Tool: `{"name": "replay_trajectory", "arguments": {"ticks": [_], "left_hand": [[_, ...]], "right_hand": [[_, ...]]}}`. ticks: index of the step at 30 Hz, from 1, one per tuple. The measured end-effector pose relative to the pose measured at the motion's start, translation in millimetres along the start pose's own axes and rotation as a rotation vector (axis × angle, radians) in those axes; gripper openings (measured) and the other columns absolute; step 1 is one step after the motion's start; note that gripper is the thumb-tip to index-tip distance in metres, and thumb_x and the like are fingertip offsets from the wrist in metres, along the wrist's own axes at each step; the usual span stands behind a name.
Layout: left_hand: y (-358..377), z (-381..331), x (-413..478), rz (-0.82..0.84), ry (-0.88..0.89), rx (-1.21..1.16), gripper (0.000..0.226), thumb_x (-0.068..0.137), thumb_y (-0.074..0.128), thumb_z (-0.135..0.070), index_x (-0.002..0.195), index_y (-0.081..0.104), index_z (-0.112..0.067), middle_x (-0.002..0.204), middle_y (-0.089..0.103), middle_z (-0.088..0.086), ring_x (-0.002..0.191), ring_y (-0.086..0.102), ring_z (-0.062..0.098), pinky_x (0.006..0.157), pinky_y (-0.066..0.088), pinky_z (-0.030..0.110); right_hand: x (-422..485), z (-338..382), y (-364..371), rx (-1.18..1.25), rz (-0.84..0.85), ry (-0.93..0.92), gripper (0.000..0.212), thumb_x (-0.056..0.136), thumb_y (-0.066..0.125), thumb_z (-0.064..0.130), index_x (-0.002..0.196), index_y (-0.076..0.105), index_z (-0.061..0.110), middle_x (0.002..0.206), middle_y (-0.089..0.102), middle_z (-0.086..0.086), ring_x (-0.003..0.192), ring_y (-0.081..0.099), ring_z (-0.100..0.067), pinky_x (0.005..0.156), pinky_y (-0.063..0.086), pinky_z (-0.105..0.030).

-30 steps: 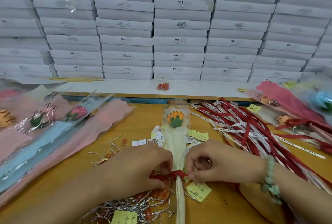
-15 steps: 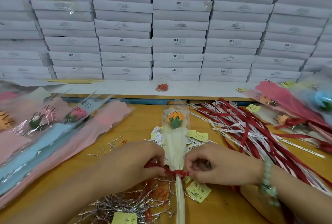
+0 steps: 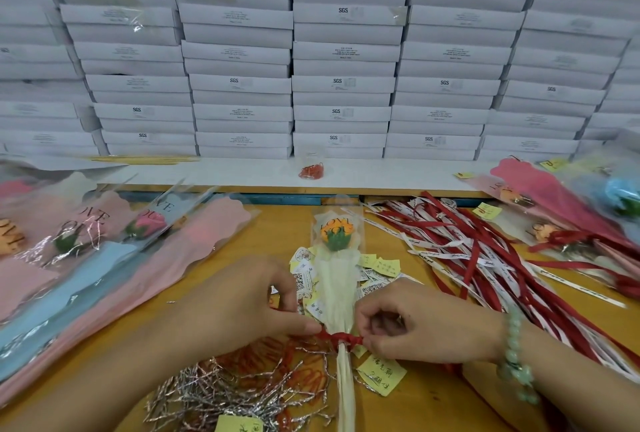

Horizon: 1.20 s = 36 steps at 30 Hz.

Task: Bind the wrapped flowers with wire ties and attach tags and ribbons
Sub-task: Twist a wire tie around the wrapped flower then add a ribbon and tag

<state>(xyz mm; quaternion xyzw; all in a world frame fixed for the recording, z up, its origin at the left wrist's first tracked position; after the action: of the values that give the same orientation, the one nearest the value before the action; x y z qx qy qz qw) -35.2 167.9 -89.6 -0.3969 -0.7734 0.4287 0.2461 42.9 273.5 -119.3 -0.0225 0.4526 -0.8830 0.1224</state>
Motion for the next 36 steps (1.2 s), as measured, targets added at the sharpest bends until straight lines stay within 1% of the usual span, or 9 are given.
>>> {"name": "replay_trajectory", "arguments": {"ticks": [3, 6, 9, 13, 18, 22, 27, 31, 36], "left_hand": [[8.2, -5.1, 0.3, 0.077, -0.018, -0.375, 0.030, 0.072, 0.070, -0.055, 0.064, 0.070, -0.026, 0.097, 0.072, -0.018, 0.051, 0.050, 0.002, 0.059, 0.045, 0.018], [21.6, -10.0, -1.5, 0.159, -0.024, -0.648, 0.013, 0.085, 0.069, -0.034, 0.086, 0.078, -0.025, 0.103, 0.074, -0.011, 0.054, 0.053, 0.004, 0.057, 0.045, 0.015], [31.1, -10.8, -0.8, 0.175, -0.025, -0.789, 0.023, 0.082, 0.068, -0.034, 0.100, 0.078, -0.023, 0.087, 0.074, -0.007, 0.064, 0.055, 0.002, 0.053, 0.040, 0.016], [38.9, -3.9, 1.9, 0.148, -0.067, -0.942, 0.027, 0.080, 0.069, -0.034, 0.103, 0.078, -0.025, 0.106, 0.075, -0.001, 0.077, 0.060, -0.001, 0.056, 0.043, 0.014], [45.3, -1.2, 4.0, 0.107, -0.091, -1.108, 0.025, 0.083, 0.063, -0.015, 0.104, 0.077, -0.018, 0.104, 0.075, 0.010, 0.095, 0.069, 0.011, 0.070, 0.052, 0.015], [45.9, -0.4, 3.6, 0.047, -0.115, -1.081, 0.025, 0.094, 0.055, -0.008, 0.100, 0.078, -0.016, 0.081, 0.072, 0.009, 0.076, 0.066, 0.011, 0.060, 0.049, 0.016], [42.8, -2.9, 1.1, -0.015, -0.120, -0.862, 0.026, 0.100, 0.050, -0.009, 0.102, 0.075, -0.015, 0.065, 0.065, -0.001, 0.051, 0.052, 0.006, 0.050, 0.041, 0.015], [44.2, -17.2, 0.2, 0.035, -0.057, -0.747, 0.025, 0.101, 0.047, -0.008, 0.091, 0.069, -0.014, 0.064, 0.062, -0.003, 0.049, 0.049, 0.007, 0.046, 0.037, 0.017], [51.4, -12.8, -0.6, 0.085, -0.091, -0.663, 0.023, 0.096, 0.053, -0.008, 0.091, 0.071, -0.021, 0.062, 0.056, -0.005, 0.049, 0.045, 0.005, 0.048, 0.035, 0.017]], "right_hand": [[0.4, -0.7, 0.1, -0.005, -0.005, 0.008, 0.010, 0.089, 0.061, 0.016, 0.080, 0.063, 0.014, 0.066, 0.053, 0.011, 0.058, 0.045, -0.002, 0.056, 0.036, -0.015], [1.1, -1.1, 0.8, -0.008, -0.002, 0.012, 0.011, 0.089, 0.061, 0.016, 0.078, 0.063, 0.018, 0.063, 0.053, 0.014, 0.057, 0.046, -0.002, 0.056, 0.036, -0.013], [1.8, -3.4, 1.8, -0.001, 0.003, 0.024, 0.014, 0.089, 0.062, 0.016, 0.078, 0.064, 0.026, 0.061, 0.054, 0.018, 0.055, 0.048, -0.001, 0.055, 0.036, -0.012], [2.4, -3.7, 3.0, 0.046, 0.007, 0.022, 0.010, 0.089, 0.065, 0.019, 0.080, 0.067, 0.024, 0.064, 0.058, 0.017, 0.056, 0.049, 0.000, 0.057, 0.041, -0.016], [1.9, -2.8, 0.8, 0.136, 0.008, 0.031, 0.005, 0.088, 0.067, 0.014, 0.086, 0.070, 0.017, 0.070, 0.065, 0.011, 0.063, 0.059, -0.003, 0.062, 0.048, -0.018], [1.1, -4.1, -0.8, 0.244, 0.008, 0.064, 0.016, 0.085, 0.061, 0.004, 0.089, 0.065, 0.018, 0.075, 0.068, 0.008, 0.068, 0.063, -0.009, 0.066, 0.051, -0.022], [0.2, -5.0, -9.2, 0.438, -0.073, 0.075, 0.019, 0.091, 0.060, 0.003, 0.090, 0.044, 0.013, 0.071, 0.064, 0.003, 0.055, 0.055, -0.012, 0.049, 0.041, -0.024], [-0.1, -3.8, -16.1, 0.516, -0.141, 0.072, 0.024, 0.090, 0.067, 0.016, 0.091, 0.043, 0.012, 0.070, 0.062, 0.002, 0.048, 0.054, -0.007, 0.042, 0.039, -0.018], [-0.6, 1.7, -26.1, 0.533, -0.256, 0.024, 0.018, 0.086, 0.071, 0.010, 0.091, 0.054, 0.013, 0.086, 0.065, 0.002, 0.070, 0.068, -0.012, 0.054, 0.050, -0.021]]}}
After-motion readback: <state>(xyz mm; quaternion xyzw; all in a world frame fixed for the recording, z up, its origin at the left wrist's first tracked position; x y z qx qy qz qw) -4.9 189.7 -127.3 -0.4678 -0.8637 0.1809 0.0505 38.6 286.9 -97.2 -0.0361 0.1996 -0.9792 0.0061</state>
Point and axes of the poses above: each hand's wrist, its own x-axis towards the middle knuckle, its own y-axis out of the palm, z = x × y, the point moved 10 cm from there along x, towards the middle knuckle
